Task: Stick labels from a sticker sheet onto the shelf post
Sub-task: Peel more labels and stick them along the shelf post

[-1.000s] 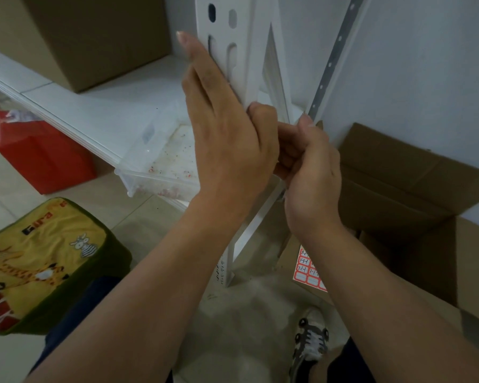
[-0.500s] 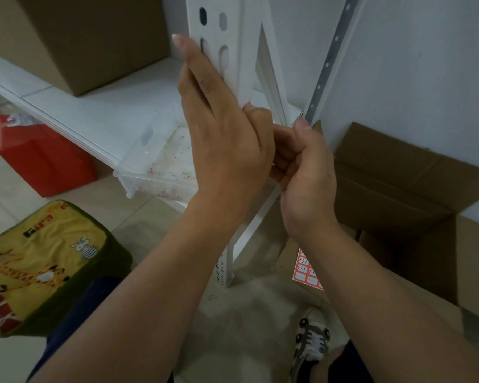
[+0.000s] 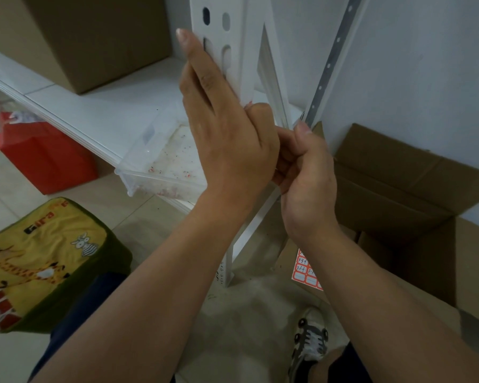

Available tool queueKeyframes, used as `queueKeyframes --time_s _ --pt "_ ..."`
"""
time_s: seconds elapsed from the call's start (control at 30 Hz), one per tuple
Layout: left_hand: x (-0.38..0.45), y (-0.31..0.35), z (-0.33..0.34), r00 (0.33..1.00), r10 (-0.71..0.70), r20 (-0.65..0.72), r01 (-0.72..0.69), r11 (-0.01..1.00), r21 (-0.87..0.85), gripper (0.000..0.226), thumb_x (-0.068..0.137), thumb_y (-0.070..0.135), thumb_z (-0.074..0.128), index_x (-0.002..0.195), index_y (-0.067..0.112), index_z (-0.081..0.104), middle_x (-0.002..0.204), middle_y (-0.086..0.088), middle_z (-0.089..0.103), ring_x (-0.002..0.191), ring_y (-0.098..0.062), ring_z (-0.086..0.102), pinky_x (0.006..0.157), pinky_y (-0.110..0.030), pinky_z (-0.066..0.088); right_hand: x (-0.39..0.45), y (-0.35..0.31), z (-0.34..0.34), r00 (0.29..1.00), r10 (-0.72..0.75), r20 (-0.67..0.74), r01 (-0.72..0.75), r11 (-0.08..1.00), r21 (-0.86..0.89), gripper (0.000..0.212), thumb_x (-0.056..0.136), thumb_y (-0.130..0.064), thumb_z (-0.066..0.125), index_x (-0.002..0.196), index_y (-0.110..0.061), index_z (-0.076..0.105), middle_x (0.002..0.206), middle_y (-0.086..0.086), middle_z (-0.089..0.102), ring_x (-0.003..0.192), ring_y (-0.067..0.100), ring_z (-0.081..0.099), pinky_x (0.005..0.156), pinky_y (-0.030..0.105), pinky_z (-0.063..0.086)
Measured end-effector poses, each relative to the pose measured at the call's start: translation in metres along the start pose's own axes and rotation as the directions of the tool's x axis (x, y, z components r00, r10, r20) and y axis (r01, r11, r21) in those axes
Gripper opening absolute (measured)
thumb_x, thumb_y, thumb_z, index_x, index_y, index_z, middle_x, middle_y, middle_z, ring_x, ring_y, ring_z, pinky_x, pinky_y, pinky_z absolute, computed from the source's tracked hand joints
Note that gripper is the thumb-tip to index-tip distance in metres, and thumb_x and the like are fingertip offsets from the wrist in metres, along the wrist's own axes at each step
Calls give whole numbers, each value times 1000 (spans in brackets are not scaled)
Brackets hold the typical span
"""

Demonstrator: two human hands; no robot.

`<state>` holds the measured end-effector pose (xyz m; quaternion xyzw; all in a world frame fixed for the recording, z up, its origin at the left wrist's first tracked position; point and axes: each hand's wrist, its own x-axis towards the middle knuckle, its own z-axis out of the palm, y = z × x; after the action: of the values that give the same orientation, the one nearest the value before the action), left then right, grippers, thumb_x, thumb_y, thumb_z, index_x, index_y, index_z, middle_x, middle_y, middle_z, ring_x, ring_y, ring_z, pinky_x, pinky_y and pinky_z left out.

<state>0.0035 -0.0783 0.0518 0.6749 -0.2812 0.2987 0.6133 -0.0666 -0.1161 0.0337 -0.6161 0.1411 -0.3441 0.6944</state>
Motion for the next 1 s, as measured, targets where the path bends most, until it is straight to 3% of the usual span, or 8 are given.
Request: queueKeyframes --time_s 0.3,0.47,0.57,0.67,0.73,0.8,0.93,1.0 --pt "0 1 1 1000 -11 -25 11 1000 -8 77 79 11 39 147 -16 14 142 -22 34 122 -23 45 107 -23 34 0 2 -2 1000 12 5 -12 1000 19 46 91 -42 30 85 -31 74 90 -9 75 96 12 69 76 27 52" --pt "-1 -2 4 998 -10 -65 10 1000 3 74 80 11 43 145 -16 19 141 -22 36 117 -5 35 102 -8 25 0 4 -2 1000 1 5 -1 1000 24 45 90 -42 30 87 -30 74 88 -10 74 96 12 68 78 28 51" --pt "-1 -2 4 999 -8 -49 8 1000 5 75 79 8 45 145 -16 18 143 -21 34 121 -6 32 103 -5 20 0 5 -3 1000 2 -2 -2 1000 7 44 90 -42 30 90 -29 73 89 -10 74 98 13 68 79 28 52" --pt "-2 -8 0 1000 -4 1 4 1000 -18 77 80 8 46 146 -15 14 146 -25 30 125 -12 35 106 -10 26 0 4 -2 1000 -18 1 18 999 -28 44 92 -39 30 99 -24 71 95 -7 74 100 12 68 80 27 53" --pt "-3 -14 -6 997 14 70 -11 999 -38 78 83 8 49 146 -16 10 146 -27 28 125 -11 34 105 -9 28 1 2 -2 997 -79 10 79 995 -65 42 98 -31 32 110 -13 67 101 -2 72 99 10 68 77 22 54" --pt "-6 -21 -12 990 44 132 -38 998 -47 81 83 5 53 146 -18 7 148 -27 24 126 -8 32 105 -5 23 3 0 -2 983 -182 17 182 971 -153 29 102 -17 38 118 -7 61 100 -9 69 95 4 68 72 18 54" --pt "-8 -27 -17 982 44 181 -17 989 -149 76 84 0 47 145 -19 7 144 7 15 129 19 22 107 -4 19 11 7 0 899 -437 27 404 802 -441 23 98 -12 52 120 -10 60 105 -6 65 94 8 68 76 26 59" --pt "-8 -28 -19 982 -6 191 51 970 -236 69 87 4 41 146 -16 11 146 3 19 128 21 25 106 -6 24 15 10 3 846 -533 28 465 711 -527 20 97 -13 55 116 -11 63 105 -8 62 93 2 64 76 15 54"
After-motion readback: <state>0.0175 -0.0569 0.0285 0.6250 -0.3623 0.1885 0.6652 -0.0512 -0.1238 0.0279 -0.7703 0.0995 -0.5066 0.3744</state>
